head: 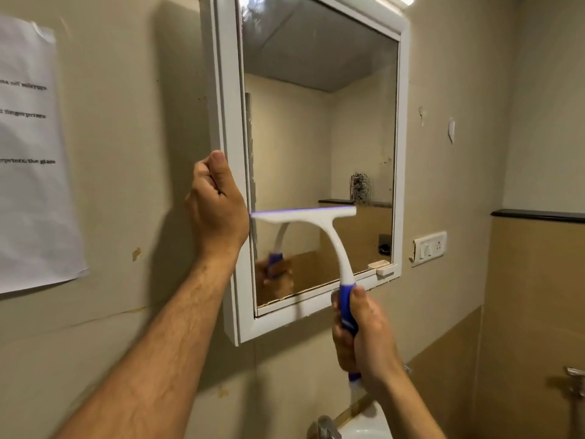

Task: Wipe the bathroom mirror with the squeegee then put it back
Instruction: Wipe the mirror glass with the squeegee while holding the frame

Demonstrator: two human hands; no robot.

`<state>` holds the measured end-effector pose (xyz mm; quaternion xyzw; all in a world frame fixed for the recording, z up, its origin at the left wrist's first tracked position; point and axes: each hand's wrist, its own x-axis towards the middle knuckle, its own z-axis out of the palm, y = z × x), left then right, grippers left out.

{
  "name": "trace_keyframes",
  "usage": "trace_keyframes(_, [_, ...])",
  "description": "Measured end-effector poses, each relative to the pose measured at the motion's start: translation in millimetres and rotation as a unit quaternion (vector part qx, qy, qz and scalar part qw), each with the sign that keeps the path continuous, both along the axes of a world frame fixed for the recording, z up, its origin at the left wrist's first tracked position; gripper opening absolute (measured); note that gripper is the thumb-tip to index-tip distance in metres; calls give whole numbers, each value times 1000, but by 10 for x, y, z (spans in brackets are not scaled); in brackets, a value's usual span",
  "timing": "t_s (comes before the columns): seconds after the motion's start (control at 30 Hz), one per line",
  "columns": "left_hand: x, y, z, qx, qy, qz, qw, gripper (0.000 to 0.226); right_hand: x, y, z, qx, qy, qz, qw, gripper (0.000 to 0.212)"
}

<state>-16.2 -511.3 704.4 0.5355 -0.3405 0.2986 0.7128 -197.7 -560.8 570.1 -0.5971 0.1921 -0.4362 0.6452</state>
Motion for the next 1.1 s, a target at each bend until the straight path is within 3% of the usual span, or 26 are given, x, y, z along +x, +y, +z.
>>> trace_keyframes(0.27, [-74, 62, 12, 5, 8, 2, 1000, 43, 168, -15, 939, -32, -79, 1, 996, 47])
trace_keyframes(0.43, [-66, 64, 14, 2, 6, 1, 1000, 44, 197, -41, 1850, -59, -132, -11, 989, 45])
trace_keyframes(0.57, [-87, 78, 18, 4, 7, 2, 1000, 40, 271, -41, 2315, -74, -127, -23, 989, 44])
trace_keyframes(0.9, [-116, 95, 22, -10, 6, -12, 1000, 35, 341, -129, 2031, -89, -101, -2, 991, 47])
trace_keyframes(1.1, [-117, 111, 38, -16, 2, -14, 1000, 33, 344, -92, 2472, -102, -116, -8, 988, 45])
